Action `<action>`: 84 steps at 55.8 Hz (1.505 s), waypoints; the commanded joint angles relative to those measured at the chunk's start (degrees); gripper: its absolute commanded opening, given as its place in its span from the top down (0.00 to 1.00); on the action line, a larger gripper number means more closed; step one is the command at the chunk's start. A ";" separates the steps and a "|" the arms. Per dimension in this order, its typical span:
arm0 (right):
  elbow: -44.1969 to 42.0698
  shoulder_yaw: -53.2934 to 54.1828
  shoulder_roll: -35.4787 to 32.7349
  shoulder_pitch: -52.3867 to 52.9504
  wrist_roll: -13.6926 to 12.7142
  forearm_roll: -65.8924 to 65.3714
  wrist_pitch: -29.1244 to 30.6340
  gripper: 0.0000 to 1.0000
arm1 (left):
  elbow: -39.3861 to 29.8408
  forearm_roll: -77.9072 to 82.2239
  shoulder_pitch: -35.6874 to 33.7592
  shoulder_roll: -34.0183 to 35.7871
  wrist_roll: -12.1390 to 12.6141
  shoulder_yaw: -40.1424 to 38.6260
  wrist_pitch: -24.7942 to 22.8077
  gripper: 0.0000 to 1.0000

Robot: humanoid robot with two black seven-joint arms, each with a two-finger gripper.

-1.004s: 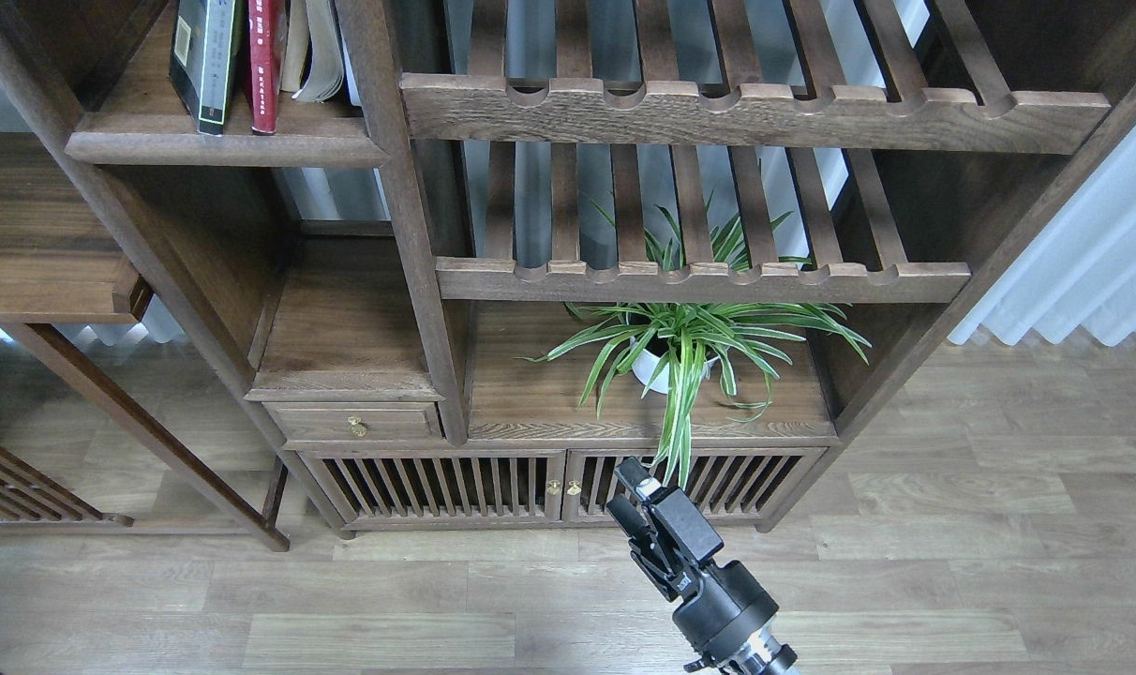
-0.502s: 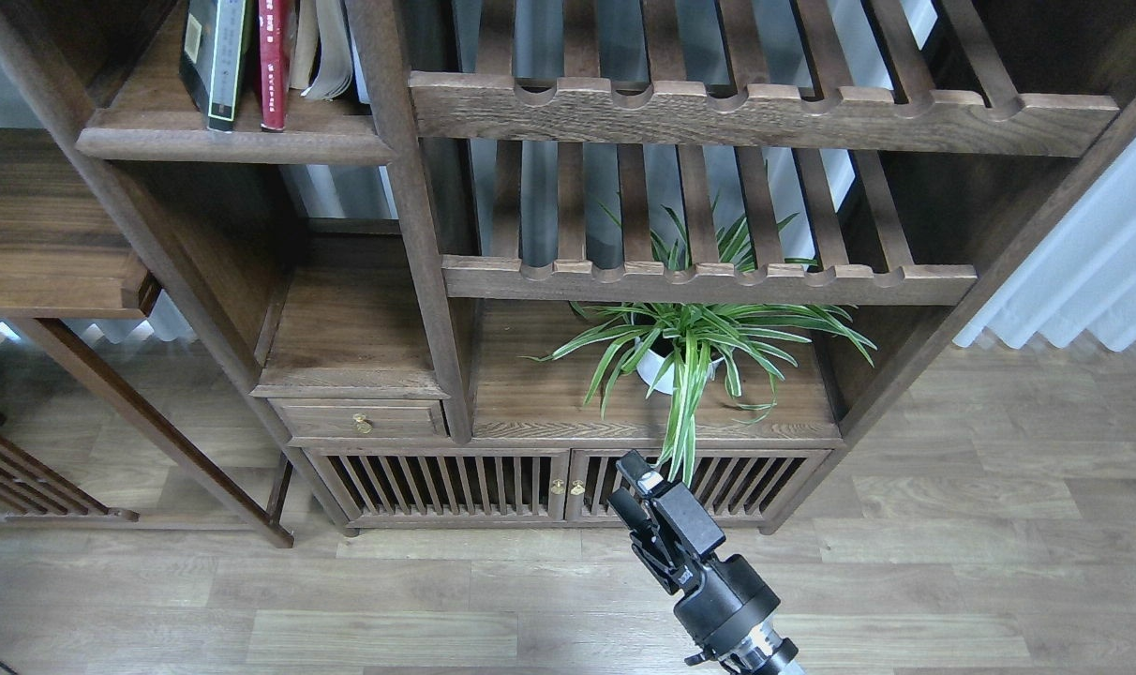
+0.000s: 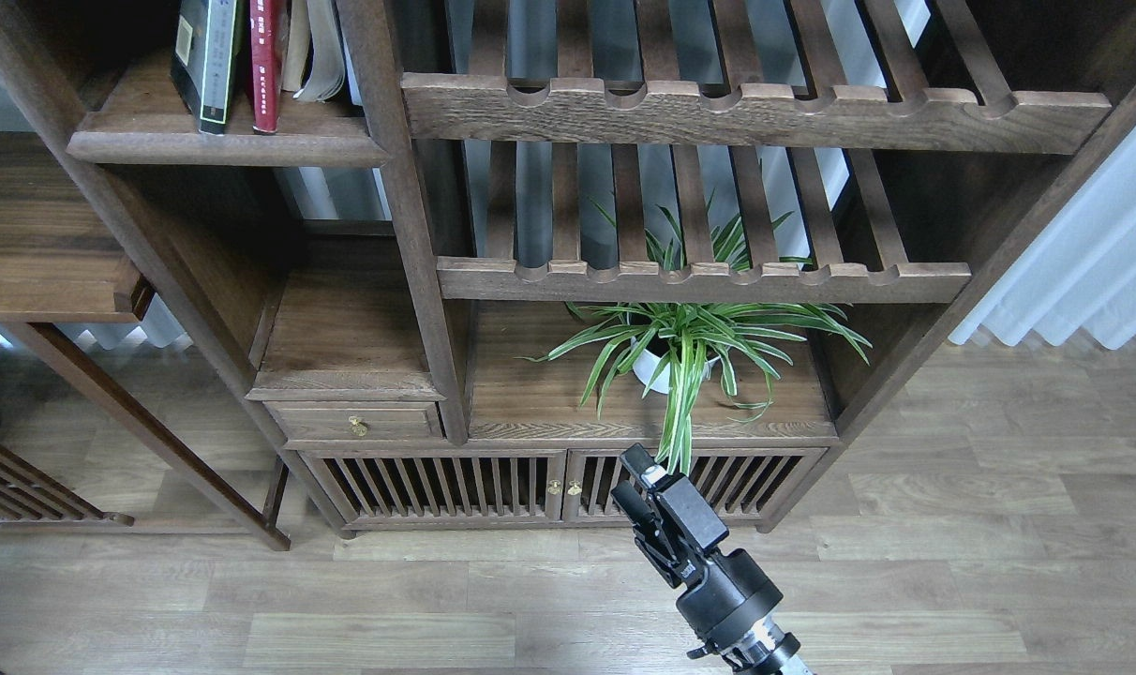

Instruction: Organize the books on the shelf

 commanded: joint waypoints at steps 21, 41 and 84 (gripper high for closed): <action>0.00 0.08 0.00 0.36 0.09 0.00 0.00 0.01 | 3.54 0.06 -1.20 -3.84 0.00 5.99 0.00 0.96; 0.00 0.08 0.00 0.36 0.00 0.00 0.00 0.01 | 3.36 -0.03 0.47 -6.31 0.00 6.25 0.00 0.74; 0.00 0.52 0.00 0.80 0.09 0.00 0.00 0.01 | -6.73 -1.26 9.16 -2.18 0.00 -1.21 0.00 0.12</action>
